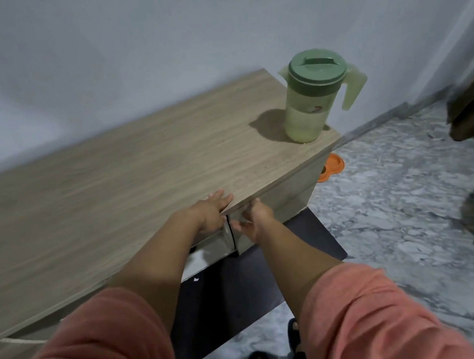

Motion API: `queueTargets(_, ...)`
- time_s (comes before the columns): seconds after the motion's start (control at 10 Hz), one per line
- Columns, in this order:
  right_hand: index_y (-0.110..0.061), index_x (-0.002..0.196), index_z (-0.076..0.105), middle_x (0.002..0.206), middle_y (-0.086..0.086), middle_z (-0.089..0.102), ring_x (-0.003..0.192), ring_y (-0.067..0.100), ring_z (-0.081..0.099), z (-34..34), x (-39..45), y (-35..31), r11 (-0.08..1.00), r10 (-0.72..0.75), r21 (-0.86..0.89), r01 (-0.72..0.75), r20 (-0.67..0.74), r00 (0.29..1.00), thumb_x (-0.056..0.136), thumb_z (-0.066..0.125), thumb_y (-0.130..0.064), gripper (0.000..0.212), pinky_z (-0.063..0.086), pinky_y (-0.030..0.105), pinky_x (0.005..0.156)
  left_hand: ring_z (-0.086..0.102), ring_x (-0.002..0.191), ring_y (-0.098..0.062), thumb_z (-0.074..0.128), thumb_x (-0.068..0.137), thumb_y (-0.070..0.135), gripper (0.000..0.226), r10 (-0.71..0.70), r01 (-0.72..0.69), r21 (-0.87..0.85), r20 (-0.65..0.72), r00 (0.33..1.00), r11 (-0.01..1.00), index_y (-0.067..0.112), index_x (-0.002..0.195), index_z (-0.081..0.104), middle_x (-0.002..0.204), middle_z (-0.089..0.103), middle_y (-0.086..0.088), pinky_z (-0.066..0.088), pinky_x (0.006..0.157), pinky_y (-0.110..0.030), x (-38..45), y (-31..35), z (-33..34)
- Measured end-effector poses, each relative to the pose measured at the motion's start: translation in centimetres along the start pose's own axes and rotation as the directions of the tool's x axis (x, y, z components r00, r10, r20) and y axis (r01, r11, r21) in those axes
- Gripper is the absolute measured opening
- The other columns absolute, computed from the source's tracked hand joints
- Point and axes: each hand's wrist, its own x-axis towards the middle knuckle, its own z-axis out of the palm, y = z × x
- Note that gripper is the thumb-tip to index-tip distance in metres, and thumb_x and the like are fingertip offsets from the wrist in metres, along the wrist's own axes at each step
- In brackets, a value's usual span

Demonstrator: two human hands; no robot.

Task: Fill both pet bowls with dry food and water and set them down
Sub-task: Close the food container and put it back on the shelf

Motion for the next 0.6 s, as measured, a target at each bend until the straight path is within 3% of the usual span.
queueTargets(0.1,-0.007,0.142,0.037,0.151,0.016,0.033,0.134,0.035,0.039,0.3,0.0,0.2,0.999,-0.025,-0.024,0.025,0.012,1.000,0.104,0.029,-0.036,0.049,0.047,0.046,0.097,-0.007,0.151,-0.023,0.038,0.103,0.019,0.064,0.001,-0.001,-0.003,0.000,1.000,1.000,0.023,0.155,0.000,0.162,-0.014,-0.001,0.002,0.122,-0.035,0.0,0.0,0.0)
queueTargets(0.3,-0.006,0.141,0.038,0.150,0.016,0.035,0.135,0.035,0.038,0.4,0.0,-0.1,1.000,-0.010,0.026,0.009,0.015,1.000,0.104,0.027,-0.038,0.051,0.043,0.047,0.104,-0.008,0.151,-0.022,0.037,0.103,0.017,0.064,-0.015,0.014,-0.043,-0.016,1.000,0.999,0.023,0.155,0.000,0.162,-0.015,-0.001,0.002,0.123,-0.035,-0.1,0.4,0.2)
queueTargets(0.4,-0.007,0.134,0.045,0.132,0.012,0.050,0.118,0.036,0.054,0.1,-0.5,-0.6,1.000,-0.028,-0.009,0.028,0.034,0.999,0.103,0.030,-0.040,0.048,0.050,0.043,0.093,-0.008,0.151,-0.022,0.035,0.104,0.019,0.062,-0.026,0.021,-0.106,-0.043,0.999,0.994,0.022,0.155,0.001,0.162,-0.013,-0.001,0.001,0.122,-0.034,-0.1,0.4,0.5)
queueTargets(0.5,-0.011,0.096,0.052,0.085,0.008,0.053,0.052,0.019,0.062,-0.5,-0.9,-1.4,0.977,-0.074,-0.198,0.080,0.035,0.997,0.101,0.031,-0.043,0.039,0.054,0.029,0.054,-0.003,0.151,-0.022,0.034,0.104,0.024,0.056,-0.079,0.047,-0.244,-0.124,0.989,0.969,0.022,0.155,0.012,0.163,-0.004,0.000,0.003,0.123,-0.034,0.3,0.7,1.4)
queueTargets(0.6,-0.013,0.078,0.046,0.075,0.005,0.047,0.024,0.008,0.047,-1.1,-0.7,-2.4,0.934,-0.115,-0.340,0.111,0.009,0.993,0.101,0.031,-0.043,0.040,0.041,0.024,0.043,0.004,0.151,-0.020,0.037,0.102,0.029,0.055,-0.167,0.069,-0.369,-0.241,0.956,0.927,0.022,0.154,0.020,0.163,0.005,0.001,0.011,0.122,-0.044,0.8,1.8,2.7)
